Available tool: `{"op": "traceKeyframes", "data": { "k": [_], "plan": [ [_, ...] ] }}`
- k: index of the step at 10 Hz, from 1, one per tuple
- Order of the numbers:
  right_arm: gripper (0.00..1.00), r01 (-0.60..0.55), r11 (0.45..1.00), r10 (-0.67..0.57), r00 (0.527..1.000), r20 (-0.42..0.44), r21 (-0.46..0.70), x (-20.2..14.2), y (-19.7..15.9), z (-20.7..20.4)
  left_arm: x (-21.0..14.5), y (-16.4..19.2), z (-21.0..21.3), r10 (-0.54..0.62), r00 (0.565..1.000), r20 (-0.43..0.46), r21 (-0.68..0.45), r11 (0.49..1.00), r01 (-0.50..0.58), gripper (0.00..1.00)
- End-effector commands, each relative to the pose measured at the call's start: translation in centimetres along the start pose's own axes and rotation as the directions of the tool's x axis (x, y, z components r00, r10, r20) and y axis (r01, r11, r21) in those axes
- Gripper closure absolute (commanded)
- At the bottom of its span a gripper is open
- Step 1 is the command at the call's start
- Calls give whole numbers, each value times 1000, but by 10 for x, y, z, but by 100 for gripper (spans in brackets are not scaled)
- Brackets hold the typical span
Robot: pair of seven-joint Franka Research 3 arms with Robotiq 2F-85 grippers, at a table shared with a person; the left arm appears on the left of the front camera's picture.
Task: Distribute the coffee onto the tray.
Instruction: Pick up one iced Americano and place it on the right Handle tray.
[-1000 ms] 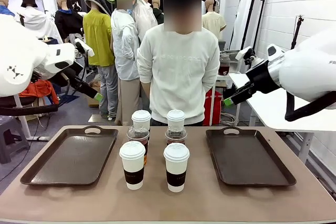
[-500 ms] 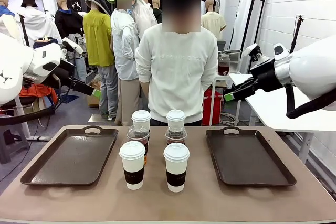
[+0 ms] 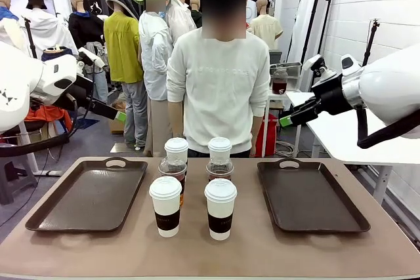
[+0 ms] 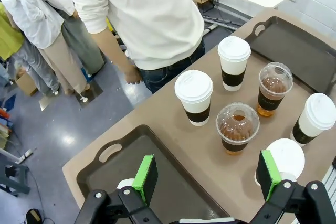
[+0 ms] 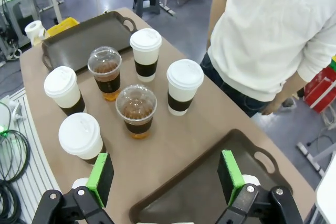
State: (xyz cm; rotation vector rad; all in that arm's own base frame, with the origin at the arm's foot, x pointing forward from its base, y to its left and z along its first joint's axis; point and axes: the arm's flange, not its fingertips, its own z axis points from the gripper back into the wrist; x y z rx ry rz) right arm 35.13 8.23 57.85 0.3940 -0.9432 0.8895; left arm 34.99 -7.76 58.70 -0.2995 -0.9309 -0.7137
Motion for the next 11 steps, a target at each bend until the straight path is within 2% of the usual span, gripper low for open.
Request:
{"op": "traceKeyframes", "data": {
  "k": [1,10,11],
  "plan": [
    [0,2,1000,-2,1000,2,13,-1,0,1,0,-1,1,1,1000,3,-13,1000,-1,0],
    [0,0,1000,0,1000,0,0,0,0,0,0,-1,1,1,1000,3,-13,1000,-1,0],
    [0,-12,1000,12,1000,-17,6,3,-9,-1,0,-1,1,1,1000,3,-13,1000,-1,0]
  ]
}}
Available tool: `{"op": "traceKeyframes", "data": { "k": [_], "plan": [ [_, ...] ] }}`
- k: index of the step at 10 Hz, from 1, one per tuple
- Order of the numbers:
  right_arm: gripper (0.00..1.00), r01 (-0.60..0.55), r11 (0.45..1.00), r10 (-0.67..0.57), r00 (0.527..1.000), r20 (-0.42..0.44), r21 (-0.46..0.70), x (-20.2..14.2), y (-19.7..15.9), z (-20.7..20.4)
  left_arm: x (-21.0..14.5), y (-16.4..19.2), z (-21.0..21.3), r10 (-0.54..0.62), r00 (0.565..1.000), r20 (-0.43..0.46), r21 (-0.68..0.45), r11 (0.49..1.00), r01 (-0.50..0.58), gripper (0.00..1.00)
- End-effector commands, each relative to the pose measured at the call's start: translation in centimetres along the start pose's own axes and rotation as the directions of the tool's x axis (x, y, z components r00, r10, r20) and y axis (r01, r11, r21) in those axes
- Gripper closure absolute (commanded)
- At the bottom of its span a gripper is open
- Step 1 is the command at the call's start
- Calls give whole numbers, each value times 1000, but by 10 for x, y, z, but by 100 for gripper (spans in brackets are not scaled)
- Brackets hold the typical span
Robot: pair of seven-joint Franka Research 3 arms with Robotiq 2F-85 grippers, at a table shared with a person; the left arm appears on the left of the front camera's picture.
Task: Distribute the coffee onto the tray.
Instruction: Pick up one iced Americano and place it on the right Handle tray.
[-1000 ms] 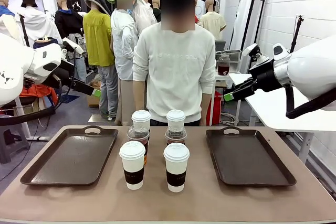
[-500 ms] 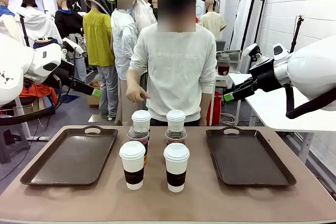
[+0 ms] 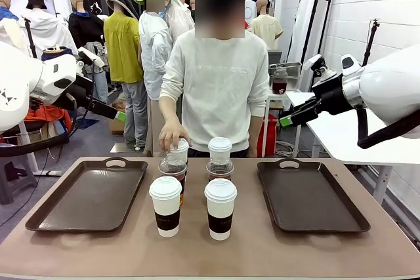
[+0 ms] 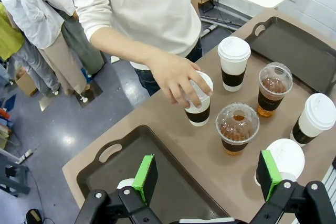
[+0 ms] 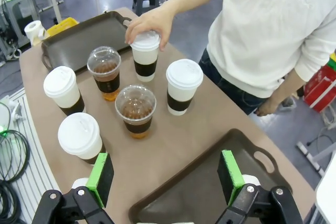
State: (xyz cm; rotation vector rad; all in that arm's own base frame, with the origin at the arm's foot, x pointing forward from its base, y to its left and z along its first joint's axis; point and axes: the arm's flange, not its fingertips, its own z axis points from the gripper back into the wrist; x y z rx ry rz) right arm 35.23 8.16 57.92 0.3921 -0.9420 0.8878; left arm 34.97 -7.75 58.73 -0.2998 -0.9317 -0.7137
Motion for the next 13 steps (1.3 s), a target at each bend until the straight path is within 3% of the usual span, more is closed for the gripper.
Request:
{"op": "traceKeyframes", "data": {
  "k": [1,7,11,13],
  "plan": [
    [0,-18,1000,19,999,-32,8,5,-14,-1,0,-1,1,1,1000,2,-13,1000,-1,0],
    [0,-160,980,159,987,18,120,-19,-55,-11,0,-1,1,1,1000,2,-13,1000,-1,0],
    [0,-288,927,257,955,151,240,-54,-70,-36,0,-1,1,1,1000,2,-13,1000,-1,0],
    [0,-285,916,243,954,175,282,-67,-76,-45,0,-1,1,1,1000,2,-13,1000,-1,0]
  ]
}}
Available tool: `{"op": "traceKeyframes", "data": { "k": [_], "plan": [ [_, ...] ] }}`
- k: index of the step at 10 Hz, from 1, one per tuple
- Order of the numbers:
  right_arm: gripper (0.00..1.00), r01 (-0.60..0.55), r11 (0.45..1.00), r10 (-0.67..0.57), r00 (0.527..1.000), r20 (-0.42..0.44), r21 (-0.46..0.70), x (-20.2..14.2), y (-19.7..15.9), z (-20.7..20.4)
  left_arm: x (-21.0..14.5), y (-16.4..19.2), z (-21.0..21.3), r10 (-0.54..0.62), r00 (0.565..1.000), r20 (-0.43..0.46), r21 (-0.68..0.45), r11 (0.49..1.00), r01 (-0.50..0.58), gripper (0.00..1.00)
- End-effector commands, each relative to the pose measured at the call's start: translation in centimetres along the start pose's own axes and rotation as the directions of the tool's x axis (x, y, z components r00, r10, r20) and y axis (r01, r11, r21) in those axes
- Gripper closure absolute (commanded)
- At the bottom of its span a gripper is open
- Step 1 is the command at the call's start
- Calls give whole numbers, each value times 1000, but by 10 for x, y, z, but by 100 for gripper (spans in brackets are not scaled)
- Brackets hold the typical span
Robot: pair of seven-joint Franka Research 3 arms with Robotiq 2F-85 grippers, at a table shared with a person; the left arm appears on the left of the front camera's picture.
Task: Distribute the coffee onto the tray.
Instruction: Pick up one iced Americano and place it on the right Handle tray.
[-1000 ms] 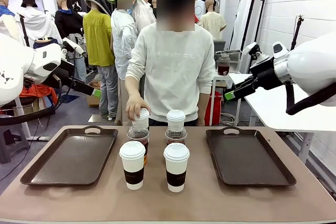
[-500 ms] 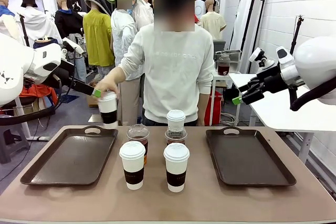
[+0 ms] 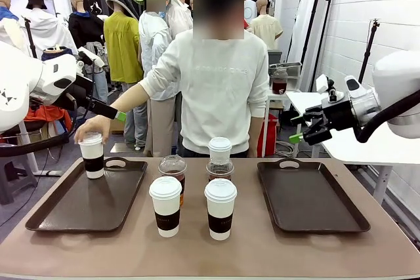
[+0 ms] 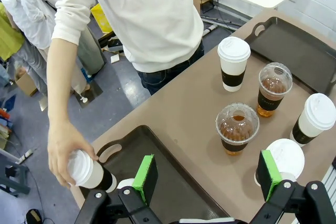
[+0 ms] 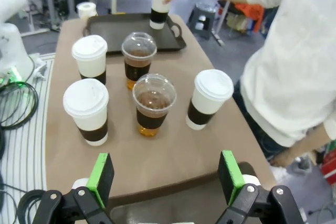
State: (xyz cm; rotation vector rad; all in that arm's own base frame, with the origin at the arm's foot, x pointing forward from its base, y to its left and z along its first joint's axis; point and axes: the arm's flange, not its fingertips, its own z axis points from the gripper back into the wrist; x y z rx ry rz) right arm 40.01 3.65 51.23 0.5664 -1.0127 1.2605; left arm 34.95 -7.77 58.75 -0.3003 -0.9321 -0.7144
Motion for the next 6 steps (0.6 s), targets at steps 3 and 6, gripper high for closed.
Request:
{"op": "traceKeyframes", "data": {
  "k": [3,6],
  "plan": [
    [0,25,997,-27,999,30,71,-25,-24,-15,0,-1,1,2,1000,1,-13,1000,-2,0],
    [0,46,997,-49,998,37,62,-30,-19,-14,0,-1,1,2,1000,1,-13,1000,-2,0]
  ]
}}
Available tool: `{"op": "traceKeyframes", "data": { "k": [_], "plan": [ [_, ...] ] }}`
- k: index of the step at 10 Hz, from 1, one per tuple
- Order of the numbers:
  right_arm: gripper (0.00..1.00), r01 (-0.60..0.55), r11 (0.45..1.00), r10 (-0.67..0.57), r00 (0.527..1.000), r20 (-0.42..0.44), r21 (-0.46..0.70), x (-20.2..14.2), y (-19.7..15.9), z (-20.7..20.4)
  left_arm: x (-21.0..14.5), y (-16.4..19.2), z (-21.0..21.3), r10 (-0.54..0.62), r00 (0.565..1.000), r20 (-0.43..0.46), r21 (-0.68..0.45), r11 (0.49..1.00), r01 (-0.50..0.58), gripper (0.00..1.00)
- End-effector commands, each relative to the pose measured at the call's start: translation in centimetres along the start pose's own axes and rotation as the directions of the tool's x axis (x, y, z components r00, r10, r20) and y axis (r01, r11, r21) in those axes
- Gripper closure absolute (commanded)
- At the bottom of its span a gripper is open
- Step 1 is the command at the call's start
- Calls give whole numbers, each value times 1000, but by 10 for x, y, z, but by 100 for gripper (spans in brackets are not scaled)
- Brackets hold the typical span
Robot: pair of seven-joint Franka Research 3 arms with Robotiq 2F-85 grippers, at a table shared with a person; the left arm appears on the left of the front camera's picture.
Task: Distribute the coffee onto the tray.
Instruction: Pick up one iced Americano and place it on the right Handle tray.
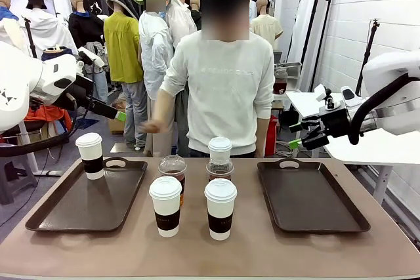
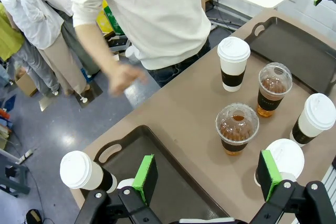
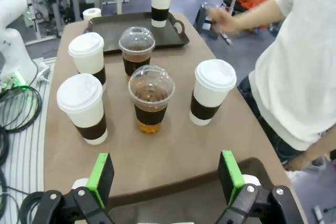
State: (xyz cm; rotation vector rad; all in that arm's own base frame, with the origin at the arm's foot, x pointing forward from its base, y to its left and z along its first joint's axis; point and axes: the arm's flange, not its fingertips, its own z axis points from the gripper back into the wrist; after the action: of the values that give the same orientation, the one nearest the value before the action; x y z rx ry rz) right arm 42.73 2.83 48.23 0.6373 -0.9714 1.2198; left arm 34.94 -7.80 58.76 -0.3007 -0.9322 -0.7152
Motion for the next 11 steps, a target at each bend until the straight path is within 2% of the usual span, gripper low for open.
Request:
{"op": "traceKeyframes", "data": {
  "k": [1,3,4,5,7,9,11],
  "plan": [
    [0,-23,1000,22,999,24,20,0,4,2,0,-1,1,2,1000,1,-12,1000,-2,0],
    [0,-23,1000,22,999,24,20,0,4,2,0,-1,1,2,1000,1,-12,1000,-2,0],
    [0,2,1000,-2,1000,-4,17,1,4,3,0,-1,1,2,1000,1,-12,1000,-2,0],
    [0,-32,997,31,999,24,75,2,-3,-2,0,-1,1,2,1000,1,-12,1000,-2,0],
    [0,-28,988,13,995,97,152,-12,-21,-11,0,-1,1,2,1000,1,-12,1000,-2,0],
    [0,-17,982,-11,989,145,190,-28,-30,-19,0,-1,1,2,1000,1,-12,1000,-2,0],
    [0,-14,984,-19,983,180,178,-48,-36,-26,0,-1,1,2,1000,1,-12,1000,-2,0]
  ]
}}
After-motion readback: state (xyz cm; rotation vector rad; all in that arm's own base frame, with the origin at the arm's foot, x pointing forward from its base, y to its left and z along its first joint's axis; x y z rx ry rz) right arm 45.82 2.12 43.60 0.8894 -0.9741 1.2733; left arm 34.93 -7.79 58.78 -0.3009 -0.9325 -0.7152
